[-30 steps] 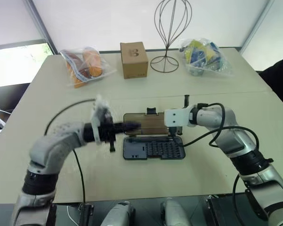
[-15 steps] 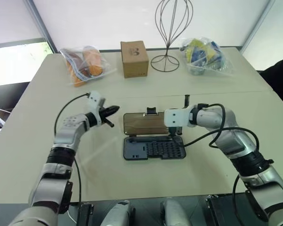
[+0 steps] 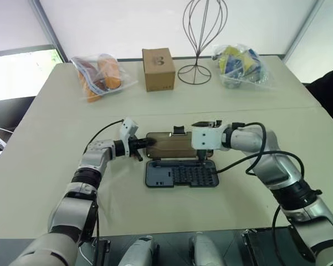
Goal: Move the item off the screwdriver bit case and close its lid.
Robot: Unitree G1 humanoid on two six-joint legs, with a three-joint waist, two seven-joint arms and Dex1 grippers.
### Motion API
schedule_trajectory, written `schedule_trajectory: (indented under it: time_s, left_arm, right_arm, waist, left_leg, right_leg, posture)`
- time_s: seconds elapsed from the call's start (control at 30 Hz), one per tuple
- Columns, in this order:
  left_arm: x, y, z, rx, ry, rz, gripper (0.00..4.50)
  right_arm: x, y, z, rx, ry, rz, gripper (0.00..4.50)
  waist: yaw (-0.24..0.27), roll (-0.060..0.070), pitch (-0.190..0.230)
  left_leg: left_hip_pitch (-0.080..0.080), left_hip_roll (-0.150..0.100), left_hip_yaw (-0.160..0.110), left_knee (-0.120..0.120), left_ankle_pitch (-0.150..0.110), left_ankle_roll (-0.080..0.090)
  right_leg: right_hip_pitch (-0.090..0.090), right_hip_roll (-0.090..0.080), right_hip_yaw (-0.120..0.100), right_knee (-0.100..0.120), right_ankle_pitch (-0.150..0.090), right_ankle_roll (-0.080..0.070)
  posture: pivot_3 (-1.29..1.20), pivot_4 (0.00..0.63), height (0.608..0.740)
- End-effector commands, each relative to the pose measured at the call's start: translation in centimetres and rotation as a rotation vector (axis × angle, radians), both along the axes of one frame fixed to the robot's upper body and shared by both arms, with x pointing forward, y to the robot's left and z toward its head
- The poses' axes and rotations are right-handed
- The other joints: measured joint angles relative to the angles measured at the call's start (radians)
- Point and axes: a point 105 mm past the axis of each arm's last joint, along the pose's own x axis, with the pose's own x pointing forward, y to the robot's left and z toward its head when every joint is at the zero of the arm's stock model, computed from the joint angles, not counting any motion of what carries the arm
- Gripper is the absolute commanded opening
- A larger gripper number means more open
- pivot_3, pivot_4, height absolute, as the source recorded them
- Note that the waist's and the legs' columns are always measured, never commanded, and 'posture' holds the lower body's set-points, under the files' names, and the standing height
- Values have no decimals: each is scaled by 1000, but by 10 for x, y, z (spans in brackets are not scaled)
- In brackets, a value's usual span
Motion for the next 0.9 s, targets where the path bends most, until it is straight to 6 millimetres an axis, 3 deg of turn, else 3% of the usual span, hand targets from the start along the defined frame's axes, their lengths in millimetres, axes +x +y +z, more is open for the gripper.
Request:
schedule_trajectory:
  time_s: [0.03, 0.13, 0.23, 0.33, 0.47, 0.63, 0.7, 0.77, 0.9]
  left_arm:
    - [2, -1, 11, -24, -35, -18, 0]
    - [1, -2, 27, -107, -24, -46, 0]
    - [-5, -6, 41, -173, 1, -115, 0]
    - [-32, -16, 57, -175, 55, -323, 0]
    - [-72, -18, 54, -48, 138, -572, 0]
    - [-107, -5, 20, 290, 62, -772, 0]
    - [-78, -10, 42, 195, 8, -637, 0]
    - [-48, -16, 83, 29, -69, -490, 0]
    - [-31, -24, 119, -116, -136, -404, 0]
  right_arm:
    - [-23, -12, 56, 193, 80, -52, 4465]
    - [-54, -23, 105, 474, 211, -23, 4465]
    - [-65, -33, 124, 620, 233, -21, 4465]
    - [-60, -47, 122, 671, 225, -95, 4465]
    - [-52, -55, 113, 670, 206, -154, 4465]
    - [-50, -52, 99, 651, 229, -165, 4465]
    - [-56, -45, 81, 606, 277, -159, 4465]
    - [-70, -32, 52, 534, 366, -130, 4465]
    - [-98, -7, 15, 470, 509, -57, 4465]
  waist:
    - [1, 0, 0]
    - [0, 0, 0]
    - [1, -2, 0]
    - [0, -3, 1]
    - [-4, -2, 1]
    - [-8, -2, 1]
    - [5, -2, 1]
    - [26, -4, 2]
    - [22, -5, 3]
  left_leg:
    - [-1, 0, -1, 0, 0, 0]
    - [-9, -1, -2, 3, 0, 0]
    - [-11, 0, -3, 3, 0, 0]
    - [-12, -1, -3, 3, 0, 0]
    - [-13, -1, -1, 3, 0, 0]
    - [-12, -1, 0, 3, 0, 0]
    - [-12, -1, 0, 3, 0, 0]
    - [-13, -1, -2, 8, 0, 0]
    - [-20, -3, -4, 17, -1, 1]
  right_leg:
    - [0, 0, 0, 0, 0, 0]
    - [-5, 0, 0, 1, 0, 0]
    - [-8, -1, 0, 4, 0, 0]
    - [-9, -1, 0, 9, 0, 0]
    - [-12, -2, 2, 10, 0, 0]
    - [-13, -2, 2, 10, 0, 0]
    - [-13, -2, 2, 10, 0, 0]
    - [-11, -1, 0, 10, 0, 0]
    - [-13, -2, 0, 11, 0, 0]
  posture:
    - [0, 150, 740]
    - [0, 150, 740]
    - [0, 150, 740]
    - [0, 150, 740]
    - [0, 150, 740]
    - [0, 150, 740]
    - [0, 150, 740]
    - [0, 150, 740]
    - [0, 150, 740]
